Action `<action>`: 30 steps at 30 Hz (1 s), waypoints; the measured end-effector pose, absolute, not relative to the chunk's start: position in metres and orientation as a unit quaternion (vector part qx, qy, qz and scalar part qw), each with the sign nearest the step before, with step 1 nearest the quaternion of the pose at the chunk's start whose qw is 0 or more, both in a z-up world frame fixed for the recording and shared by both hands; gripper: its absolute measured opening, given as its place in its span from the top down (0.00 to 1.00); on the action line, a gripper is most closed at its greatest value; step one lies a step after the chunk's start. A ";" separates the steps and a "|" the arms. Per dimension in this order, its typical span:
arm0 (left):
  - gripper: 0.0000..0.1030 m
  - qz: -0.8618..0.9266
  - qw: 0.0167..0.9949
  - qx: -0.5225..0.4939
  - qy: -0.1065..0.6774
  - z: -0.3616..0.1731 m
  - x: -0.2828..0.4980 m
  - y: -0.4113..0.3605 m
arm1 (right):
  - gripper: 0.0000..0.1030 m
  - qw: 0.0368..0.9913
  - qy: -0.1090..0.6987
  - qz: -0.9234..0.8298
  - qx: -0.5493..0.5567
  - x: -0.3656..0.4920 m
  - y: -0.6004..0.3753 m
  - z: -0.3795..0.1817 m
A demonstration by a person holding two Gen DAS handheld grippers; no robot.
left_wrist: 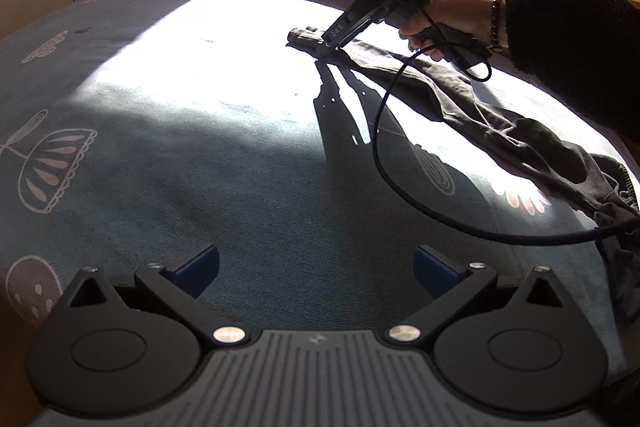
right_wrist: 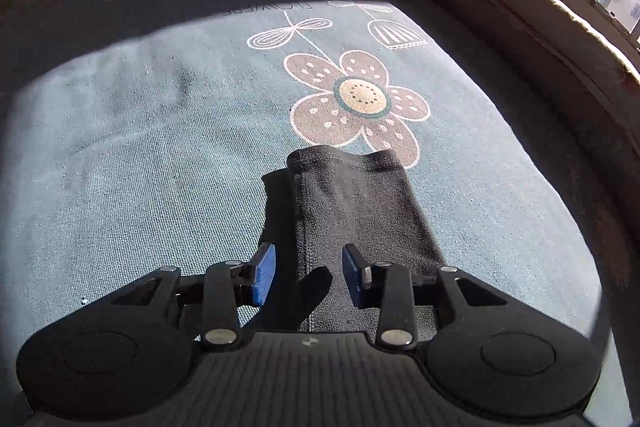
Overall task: Fold clothes
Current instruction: 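Lower the held pants flat onto the bed and open the right gripper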
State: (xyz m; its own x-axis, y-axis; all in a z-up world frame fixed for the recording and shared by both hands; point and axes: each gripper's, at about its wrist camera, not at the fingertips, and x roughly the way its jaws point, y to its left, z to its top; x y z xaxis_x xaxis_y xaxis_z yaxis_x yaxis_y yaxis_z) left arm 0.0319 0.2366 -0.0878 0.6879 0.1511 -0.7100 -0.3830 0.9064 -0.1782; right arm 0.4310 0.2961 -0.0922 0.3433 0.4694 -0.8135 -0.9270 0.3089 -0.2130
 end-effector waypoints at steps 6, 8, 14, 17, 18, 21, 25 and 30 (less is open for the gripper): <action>0.00 0.153 0.902 -0.157 0.371 -0.089 0.032 0.236 | 0.97 0.757 0.337 0.457 -0.324 0.429 0.326 -0.092; 0.00 0.156 0.902 -0.156 0.372 -0.088 0.032 0.237 | 0.97 0.754 0.347 0.480 -0.282 0.429 0.332 -0.079; 0.00 0.159 0.904 -0.154 0.366 -0.082 0.025 0.234 | 0.84 0.729 0.379 0.534 -0.202 0.423 0.339 -0.062; 0.00 0.156 0.904 -0.157 0.365 -0.082 0.024 0.233 | 0.80 0.729 0.372 0.531 -0.219 0.419 0.323 -0.055; 0.00 0.155 0.904 -0.157 0.365 -0.082 0.024 0.233 | 0.80 0.729 0.371 0.529 -0.225 0.419 0.315 -0.053; 0.00 0.149 0.905 -0.157 0.367 -0.083 0.025 0.230 | 0.79 0.732 0.368 0.522 -0.239 0.420 0.283 -0.042; 0.00 0.139 0.905 -0.155 0.371 -0.083 0.026 0.226 | 0.77 0.735 0.368 0.512 -0.250 0.411 0.224 -0.029; 0.00 0.127 0.906 -0.153 0.374 -0.081 0.025 0.218 | 0.73 0.739 0.392 0.484 -0.255 0.385 0.135 -0.027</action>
